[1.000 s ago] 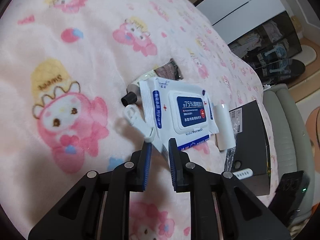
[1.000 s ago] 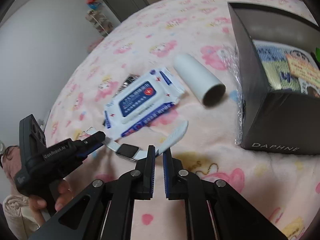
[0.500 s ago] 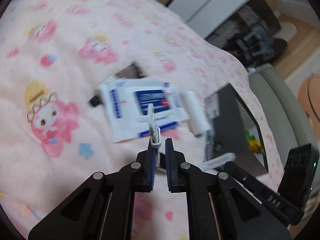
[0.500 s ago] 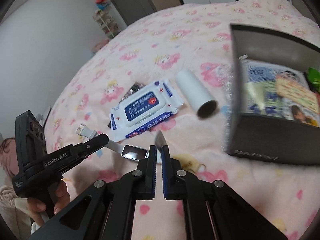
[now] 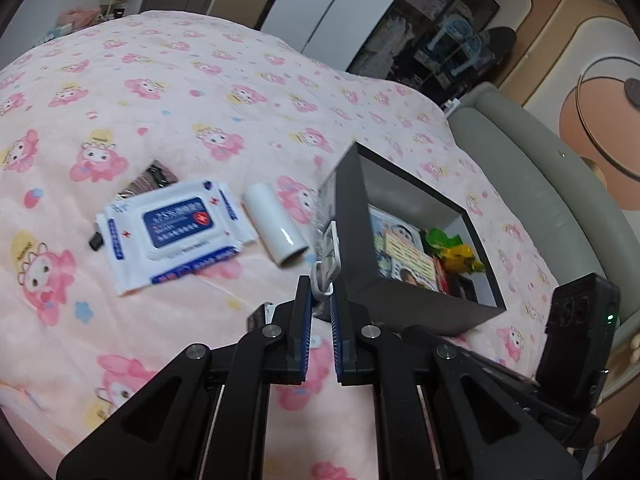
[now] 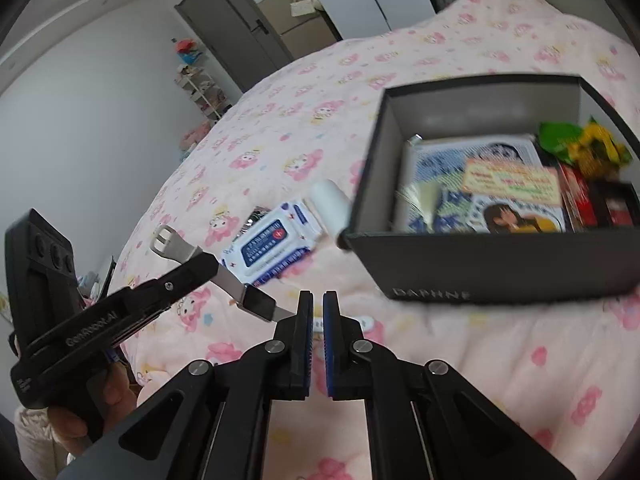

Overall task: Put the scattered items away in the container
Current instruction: 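Lift the smartwatch with the right gripper toward the black box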

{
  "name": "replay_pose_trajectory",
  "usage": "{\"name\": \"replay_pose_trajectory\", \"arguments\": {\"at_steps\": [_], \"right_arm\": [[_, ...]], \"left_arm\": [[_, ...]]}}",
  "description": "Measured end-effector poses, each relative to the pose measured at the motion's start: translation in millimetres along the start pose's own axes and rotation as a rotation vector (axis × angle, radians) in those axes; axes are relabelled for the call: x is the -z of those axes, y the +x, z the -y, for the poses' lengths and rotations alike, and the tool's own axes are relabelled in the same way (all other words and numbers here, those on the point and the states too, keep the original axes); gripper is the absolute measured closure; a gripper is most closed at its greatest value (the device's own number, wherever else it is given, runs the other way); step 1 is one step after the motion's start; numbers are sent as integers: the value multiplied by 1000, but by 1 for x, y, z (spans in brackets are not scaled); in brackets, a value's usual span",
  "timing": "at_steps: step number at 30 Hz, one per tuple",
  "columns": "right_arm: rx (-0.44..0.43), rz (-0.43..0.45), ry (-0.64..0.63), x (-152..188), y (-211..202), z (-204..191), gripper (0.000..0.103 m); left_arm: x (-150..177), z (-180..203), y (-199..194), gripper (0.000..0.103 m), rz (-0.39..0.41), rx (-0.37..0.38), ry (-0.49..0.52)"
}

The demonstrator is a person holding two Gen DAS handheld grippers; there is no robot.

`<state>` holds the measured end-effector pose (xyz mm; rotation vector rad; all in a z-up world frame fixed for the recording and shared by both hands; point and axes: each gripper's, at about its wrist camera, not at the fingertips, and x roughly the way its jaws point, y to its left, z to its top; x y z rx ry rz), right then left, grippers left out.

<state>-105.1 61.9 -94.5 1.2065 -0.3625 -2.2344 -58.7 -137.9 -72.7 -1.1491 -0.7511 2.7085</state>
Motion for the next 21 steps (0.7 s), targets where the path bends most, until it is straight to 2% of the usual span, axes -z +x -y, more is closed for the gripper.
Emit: {"name": "replay_pose_trajectory", "arguments": {"at_steps": [4, 9, 15, 21], "right_arm": [[-18, 0, 35, 2, -7, 15, 100], [-34, 36, 65, -8, -28, 30, 100], [-29, 135, 99, -31, -80, 50, 100], [25, 271, 110, -68, -137, 74, 100]], "left_arm": [[0, 28, 6, 96, -15, 20, 36], [-14, 80, 14, 96, -29, 78, 95], [-52, 166, 18, 96, -7, 213, 183], [-95, 243, 32, 97, 19, 305, 237]]}}
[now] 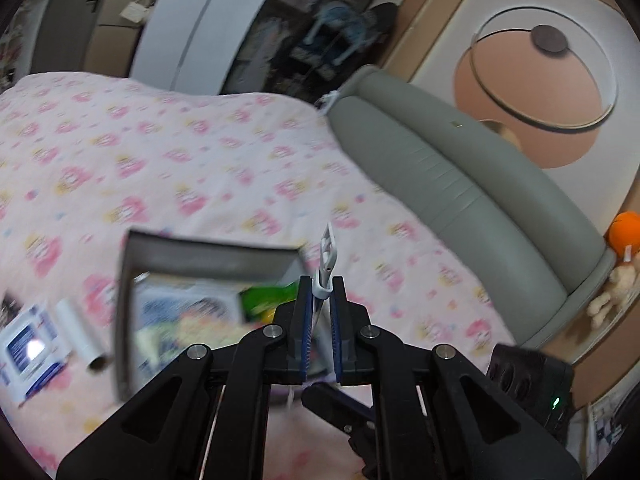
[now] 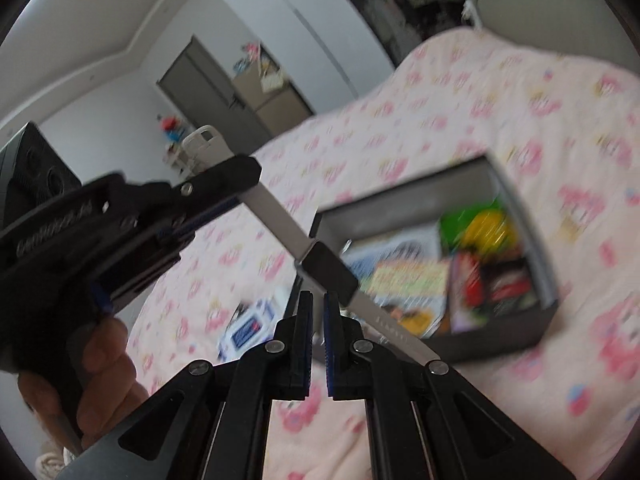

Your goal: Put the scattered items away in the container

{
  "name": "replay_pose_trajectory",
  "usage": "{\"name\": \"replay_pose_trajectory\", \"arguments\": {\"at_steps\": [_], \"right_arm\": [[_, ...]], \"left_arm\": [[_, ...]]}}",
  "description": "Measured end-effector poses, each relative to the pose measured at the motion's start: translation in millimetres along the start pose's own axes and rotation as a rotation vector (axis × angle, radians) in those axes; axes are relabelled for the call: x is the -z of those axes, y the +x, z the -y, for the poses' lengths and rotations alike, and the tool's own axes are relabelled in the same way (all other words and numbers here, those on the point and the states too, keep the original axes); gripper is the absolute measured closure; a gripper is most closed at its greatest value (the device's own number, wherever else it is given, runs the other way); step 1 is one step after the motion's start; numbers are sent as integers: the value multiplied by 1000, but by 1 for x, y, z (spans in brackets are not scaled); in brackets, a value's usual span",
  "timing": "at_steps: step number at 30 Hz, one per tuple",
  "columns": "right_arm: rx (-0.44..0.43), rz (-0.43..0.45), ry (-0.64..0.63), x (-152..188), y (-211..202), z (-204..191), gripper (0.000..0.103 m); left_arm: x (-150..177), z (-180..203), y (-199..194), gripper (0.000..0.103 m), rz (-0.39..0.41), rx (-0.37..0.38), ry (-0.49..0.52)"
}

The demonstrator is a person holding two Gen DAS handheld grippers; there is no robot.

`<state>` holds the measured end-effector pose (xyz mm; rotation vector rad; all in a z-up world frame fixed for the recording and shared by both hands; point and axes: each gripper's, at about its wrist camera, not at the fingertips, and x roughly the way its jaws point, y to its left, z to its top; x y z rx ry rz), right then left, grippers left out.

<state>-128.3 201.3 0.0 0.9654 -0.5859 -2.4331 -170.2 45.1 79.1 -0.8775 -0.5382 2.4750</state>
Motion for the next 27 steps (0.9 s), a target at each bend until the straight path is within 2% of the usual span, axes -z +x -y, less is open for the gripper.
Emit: {"name": "replay_pose_trajectory", "arguments": {"at_steps": [3, 6, 11, 14, 21, 24, 27], "right_arm": [[32, 47, 16, -21, -14, 17, 100], [75, 45, 17, -33, -11, 34, 100], [129, -25, 35, -36, 18, 63, 100], [134, -71, 60, -28, 38, 75, 100], [92, -173, 74, -3, 74, 76, 100], [90, -206, 69, 2, 87, 73, 100], [86, -226, 67, 5, 96, 70, 100]], "left_arm": [[-18, 13, 15, 97, 17, 7, -7], [-21, -3, 34, 97, 10, -19, -78], [12, -62, 65, 97, -63, -122, -204], [33, -97, 81, 97, -126, -156, -284], [62, -135, 83, 97, -174, -296, -322], [73, -149, 82, 97, -229, -343, -341], [86, -155, 82, 96, -303, -358, -343]]}}
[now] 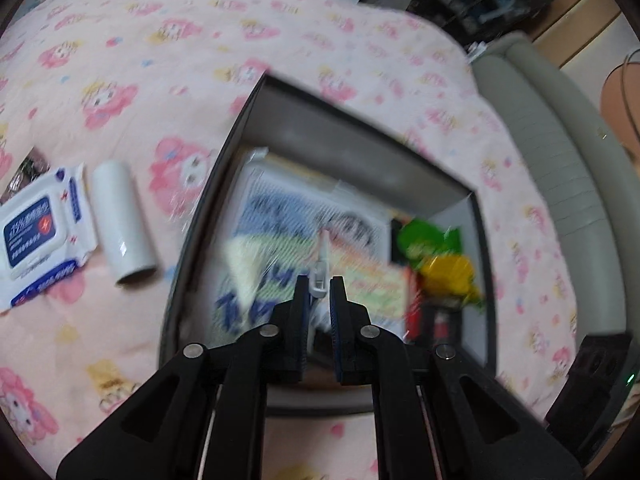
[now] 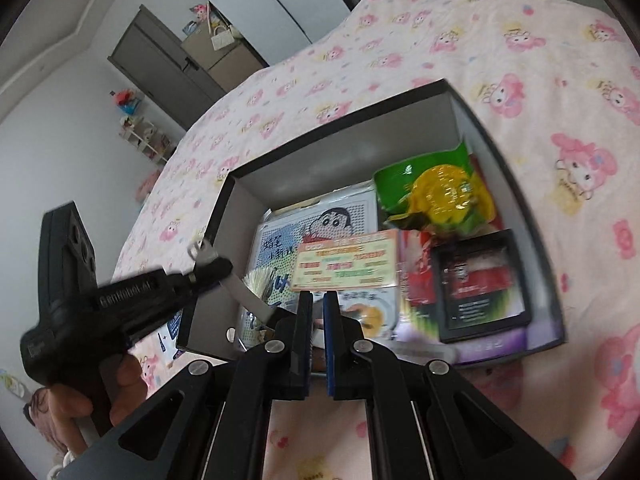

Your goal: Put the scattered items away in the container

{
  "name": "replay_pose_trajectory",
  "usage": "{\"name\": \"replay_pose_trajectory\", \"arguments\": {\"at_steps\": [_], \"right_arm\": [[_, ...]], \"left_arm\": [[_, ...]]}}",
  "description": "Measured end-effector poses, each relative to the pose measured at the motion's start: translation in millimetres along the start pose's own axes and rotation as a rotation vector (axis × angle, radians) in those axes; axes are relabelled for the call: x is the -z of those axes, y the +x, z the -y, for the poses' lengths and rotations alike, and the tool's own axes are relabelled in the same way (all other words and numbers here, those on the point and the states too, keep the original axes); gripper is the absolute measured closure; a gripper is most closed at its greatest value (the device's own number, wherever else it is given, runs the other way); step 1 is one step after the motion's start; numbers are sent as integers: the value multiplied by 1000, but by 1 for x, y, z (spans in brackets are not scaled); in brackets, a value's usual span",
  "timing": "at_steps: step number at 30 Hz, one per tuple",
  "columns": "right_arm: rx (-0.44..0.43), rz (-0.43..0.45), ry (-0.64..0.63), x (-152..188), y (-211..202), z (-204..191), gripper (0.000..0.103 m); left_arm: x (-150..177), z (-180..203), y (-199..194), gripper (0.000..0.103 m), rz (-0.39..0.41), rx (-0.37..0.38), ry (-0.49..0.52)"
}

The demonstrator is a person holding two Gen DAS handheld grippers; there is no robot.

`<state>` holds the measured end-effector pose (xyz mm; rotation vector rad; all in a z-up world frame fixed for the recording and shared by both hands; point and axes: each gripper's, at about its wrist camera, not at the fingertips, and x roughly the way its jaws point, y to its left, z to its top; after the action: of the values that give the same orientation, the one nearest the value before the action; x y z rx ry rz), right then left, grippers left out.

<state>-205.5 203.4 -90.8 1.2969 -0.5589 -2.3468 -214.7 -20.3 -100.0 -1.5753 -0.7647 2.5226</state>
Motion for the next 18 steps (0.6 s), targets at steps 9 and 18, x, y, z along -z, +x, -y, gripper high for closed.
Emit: {"name": "replay_pose_trajectory", "arguments": {"at_steps": [9, 18], "right_arm": [[52, -20, -24, 8, 5, -10, 99], [149, -34, -48, 18, 0, -7, 94]], "left_arm": [[16, -1, -32, 54, 66, -62, 25], [34, 32, 1, 62, 23, -113, 201]]}}
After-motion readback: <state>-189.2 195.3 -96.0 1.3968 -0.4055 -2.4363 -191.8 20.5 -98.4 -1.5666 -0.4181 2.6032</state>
